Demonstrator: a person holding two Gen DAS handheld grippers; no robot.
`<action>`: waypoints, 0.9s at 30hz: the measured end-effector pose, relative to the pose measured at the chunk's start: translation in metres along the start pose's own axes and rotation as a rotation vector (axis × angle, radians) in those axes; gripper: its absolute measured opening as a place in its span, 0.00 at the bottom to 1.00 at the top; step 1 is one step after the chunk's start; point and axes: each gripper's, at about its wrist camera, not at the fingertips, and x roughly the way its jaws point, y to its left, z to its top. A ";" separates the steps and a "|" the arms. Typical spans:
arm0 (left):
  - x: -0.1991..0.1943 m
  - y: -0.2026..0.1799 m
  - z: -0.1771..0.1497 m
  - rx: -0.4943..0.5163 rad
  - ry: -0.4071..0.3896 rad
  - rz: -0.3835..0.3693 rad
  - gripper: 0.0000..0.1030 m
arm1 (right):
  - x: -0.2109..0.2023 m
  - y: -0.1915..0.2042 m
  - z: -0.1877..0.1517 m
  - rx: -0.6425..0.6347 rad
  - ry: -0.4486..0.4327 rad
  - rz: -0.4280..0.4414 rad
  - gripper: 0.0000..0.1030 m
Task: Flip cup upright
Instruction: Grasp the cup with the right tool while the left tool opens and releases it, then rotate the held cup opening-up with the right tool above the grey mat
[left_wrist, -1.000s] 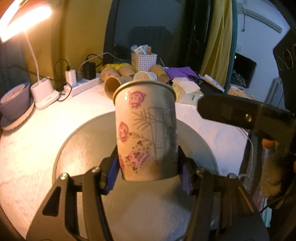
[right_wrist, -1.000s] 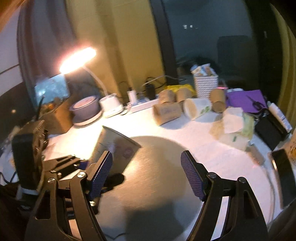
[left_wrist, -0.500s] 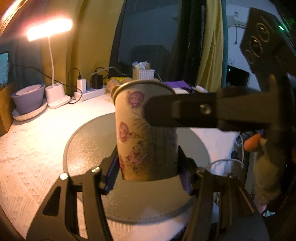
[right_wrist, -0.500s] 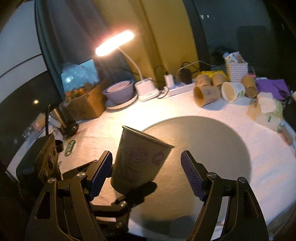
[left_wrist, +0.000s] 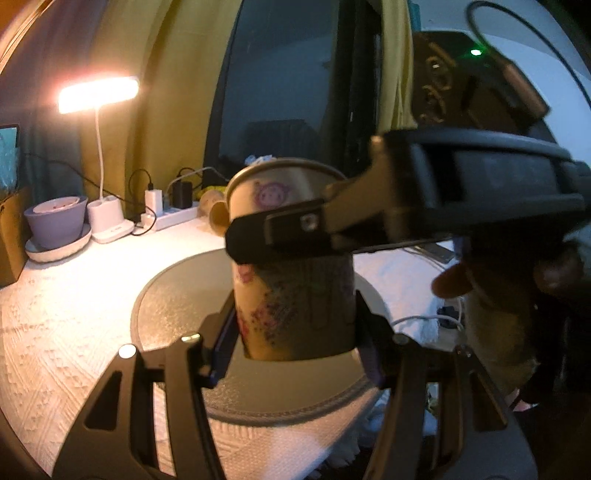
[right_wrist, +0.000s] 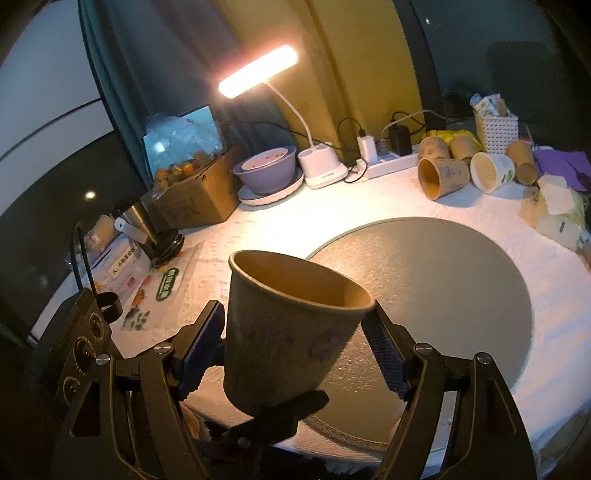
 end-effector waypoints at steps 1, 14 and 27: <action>-0.001 -0.001 -0.001 0.008 -0.002 0.005 0.56 | 0.001 -0.001 0.000 0.006 0.005 0.006 0.77; 0.004 0.006 -0.008 -0.012 0.053 0.030 0.63 | 0.019 -0.002 0.003 0.015 0.054 0.048 0.71; 0.030 0.029 -0.014 -0.054 0.213 0.076 0.75 | 0.035 -0.018 0.015 -0.005 0.013 -0.063 0.71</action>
